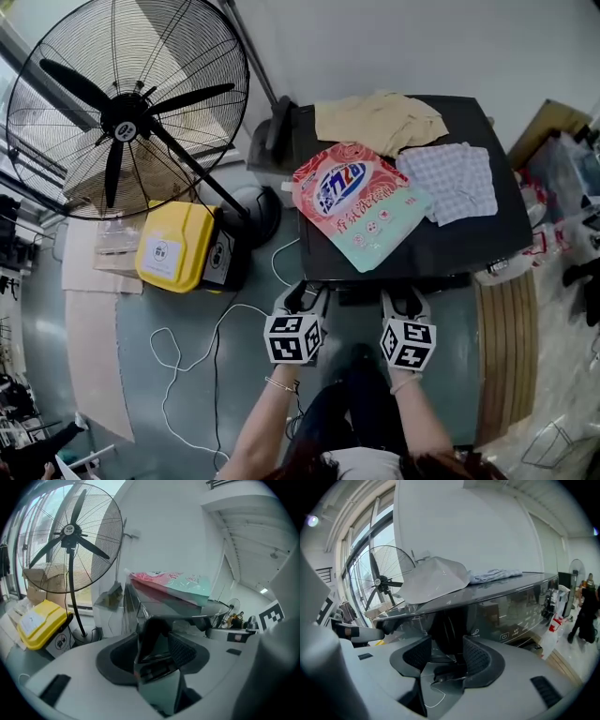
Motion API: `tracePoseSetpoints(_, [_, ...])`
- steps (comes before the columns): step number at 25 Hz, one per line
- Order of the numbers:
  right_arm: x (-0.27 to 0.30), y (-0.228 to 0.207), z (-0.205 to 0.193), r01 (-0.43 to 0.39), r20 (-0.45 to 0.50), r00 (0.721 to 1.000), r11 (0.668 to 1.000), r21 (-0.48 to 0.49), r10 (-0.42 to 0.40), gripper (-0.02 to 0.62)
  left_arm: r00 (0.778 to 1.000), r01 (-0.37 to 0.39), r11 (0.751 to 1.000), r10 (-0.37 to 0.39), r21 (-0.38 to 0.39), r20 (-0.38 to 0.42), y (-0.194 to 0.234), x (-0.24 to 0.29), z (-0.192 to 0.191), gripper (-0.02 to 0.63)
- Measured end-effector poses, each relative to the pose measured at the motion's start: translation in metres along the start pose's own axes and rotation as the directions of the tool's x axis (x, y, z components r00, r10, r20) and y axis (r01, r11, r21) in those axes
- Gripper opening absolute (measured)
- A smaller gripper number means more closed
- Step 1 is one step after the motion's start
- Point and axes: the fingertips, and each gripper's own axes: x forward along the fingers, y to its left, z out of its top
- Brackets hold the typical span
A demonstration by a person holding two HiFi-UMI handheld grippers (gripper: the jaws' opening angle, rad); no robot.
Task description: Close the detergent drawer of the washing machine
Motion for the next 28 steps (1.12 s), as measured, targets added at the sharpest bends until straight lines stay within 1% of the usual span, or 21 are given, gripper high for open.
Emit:
tracePoseSetpoints(1, [0.000, 0.000, 0.000, 0.017, 0.005, 1.000, 1.000, 0.008, -0.017, 0.235, 1.000, 0.005, 1.000, -0.005, -0.005, -0.001, 0.000, 0.000, 0.000, 0.218])
tracePoseSetpoints(3, [0.001, 0.000, 0.001, 0.022, 0.010, 1.000, 1.000, 0.013, -0.023, 0.236, 1.000, 0.008, 1.000, -0.008, -0.020, 0.000, 0.000, 0.000, -0.001, 0.219])
tracePoseSetpoints(7, [0.000, 0.000, 0.000, 0.007, 0.004, 1.000, 1.000, 0.015, -0.007, 0.233, 1.000, -0.005, 0.999, 0.005, -0.033, 0.008, 0.001, -0.001, -0.002, 0.218])
tracePoseSetpoints(13, [-0.001, -0.001, 0.001, -0.024, 0.003, 1.000, 0.999, 0.035, 0.024, 0.224, 1.000, -0.024, 0.999, 0.024, -0.030, 0.002, -0.002, -0.002, -0.003, 0.196])
tracePoseSetpoints(17, [-0.002, 0.000, 0.000, -0.051, 0.008, 0.999, 0.997, 0.055, 0.051, 0.215, 0.999, -0.033, 0.999, 0.033, -0.010, -0.013, -0.001, -0.005, -0.004, 0.192])
tracePoseSetpoints(20, [-0.003, -0.002, 0.001, -0.064, 0.011, 0.998, 0.996, 0.060, 0.064, 0.207, 0.999, -0.035, 0.999, 0.035, -0.010, 0.002, -0.002, -0.008, 0.002, 0.190])
tracePoseSetpoints(23, [-0.005, -0.003, 0.002, -0.071, 0.014, 0.997, 0.995, 0.071, 0.070, 0.192, 0.999, -0.032, 0.999, 0.032, 0.007, 0.007, -0.004, -0.011, 0.006, 0.187])
tracePoseSetpoints(25, [-0.010, -0.003, 0.003, -0.081, 0.030, 0.996, 0.993, 0.085, 0.078, 0.170, 0.999, -0.032, 0.999, 0.032, 0.012, 0.011, -0.005, -0.015, 0.009, 0.183])
tracePoseSetpoints(28, [-0.016, -0.001, 0.009, -0.104, 0.063, 0.993, 0.991, 0.084, 0.099, 0.166, 0.999, -0.028, 0.999, 0.028, 0.023, 0.021, -0.007, -0.021, 0.014, 0.175])
